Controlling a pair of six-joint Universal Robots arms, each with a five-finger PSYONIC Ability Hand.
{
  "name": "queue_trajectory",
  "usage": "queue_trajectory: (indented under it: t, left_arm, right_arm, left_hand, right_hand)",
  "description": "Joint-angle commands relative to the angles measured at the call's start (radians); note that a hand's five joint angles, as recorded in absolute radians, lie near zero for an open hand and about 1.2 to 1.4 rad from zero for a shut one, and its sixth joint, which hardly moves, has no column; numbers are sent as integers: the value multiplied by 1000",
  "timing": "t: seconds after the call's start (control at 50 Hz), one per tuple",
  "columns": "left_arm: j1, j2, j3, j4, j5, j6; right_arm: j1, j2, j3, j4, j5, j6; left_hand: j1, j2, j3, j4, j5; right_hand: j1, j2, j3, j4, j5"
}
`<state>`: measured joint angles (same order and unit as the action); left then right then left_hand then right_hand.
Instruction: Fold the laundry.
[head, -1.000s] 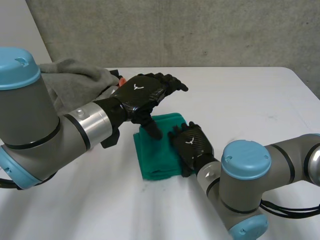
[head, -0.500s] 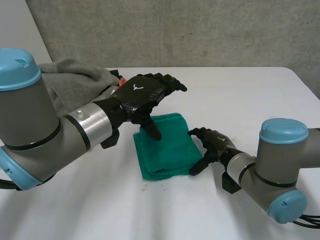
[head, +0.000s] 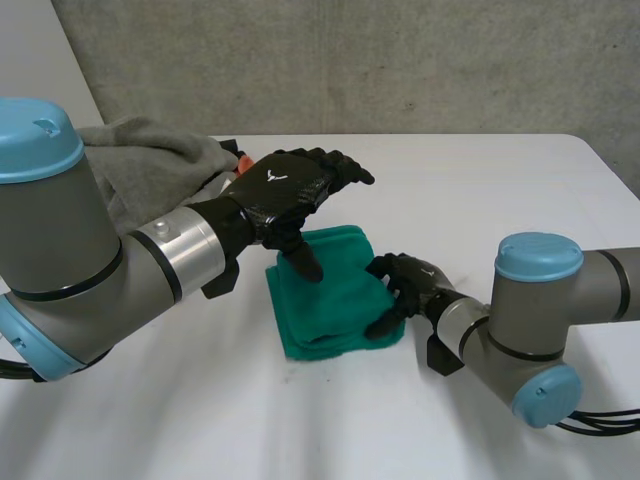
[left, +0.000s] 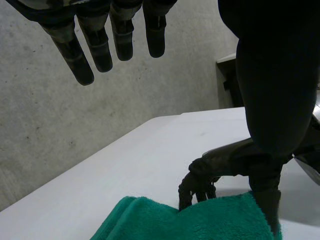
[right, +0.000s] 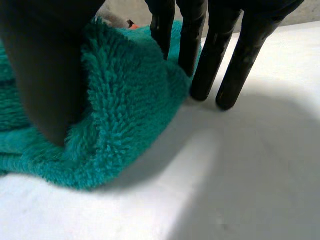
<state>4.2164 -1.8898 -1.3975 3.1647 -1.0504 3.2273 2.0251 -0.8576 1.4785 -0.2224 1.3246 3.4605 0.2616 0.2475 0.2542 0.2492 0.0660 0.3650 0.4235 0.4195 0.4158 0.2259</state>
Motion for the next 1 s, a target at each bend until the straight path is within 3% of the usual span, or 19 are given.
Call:
queue_trajectory:
  t: [0.02,0.16,0.28,0.38,0.5,0.62,0.76,1.0]
  left_arm:
    - [2,0,0,1,1,0]
    - [4,0,0,3,1,0]
    - [5,-2,2,3,1,-1]
    - [5,0,2,4,3,-1]
    - [5,-3,3,4,1,-1]
    - [4,-12,3,4,1,-3]
    - [4,-15,0,4,0,-3]
    - [1,-17,0,4,1,-3]
  right_arm:
    - [9,23,-60,2,-2,54]
    - [-25,0,-119,-12,28,49]
    - [-213,25,-253,0,117,13]
    - [-333,106,-423,3,195,-116]
    - [-428,212,-610,32,266,-146]
    - [-496,416,-941,182,292,-159]
    - [-569,568,-1188,262,278,-262]
    - [-657,591,-1216,255,131,-316]
  left_hand:
    - [-10,4,-3,2,11]
    - [-10,4,-3,2,11]
    - [-13,1,-5,0,8]
    - [-13,1,-5,0,8]
    - [-13,1,-5,0,8]
    - [-10,4,-3,2,11]
    - [-10,4,-3,2,11]
    - [-13,1,-5,0,8]
  right_hand:
    - [1031,973,977,980,996]
    - [1031,973,977,980,996]
    - [1031,973,977,980,996]
    - [1031,973,977,980,996]
    - [1031,973,977,980,996]
    - [1031,973,977,980,996]
    - [1031,973,977,980,996]
    - [1031,973,977,980,996]
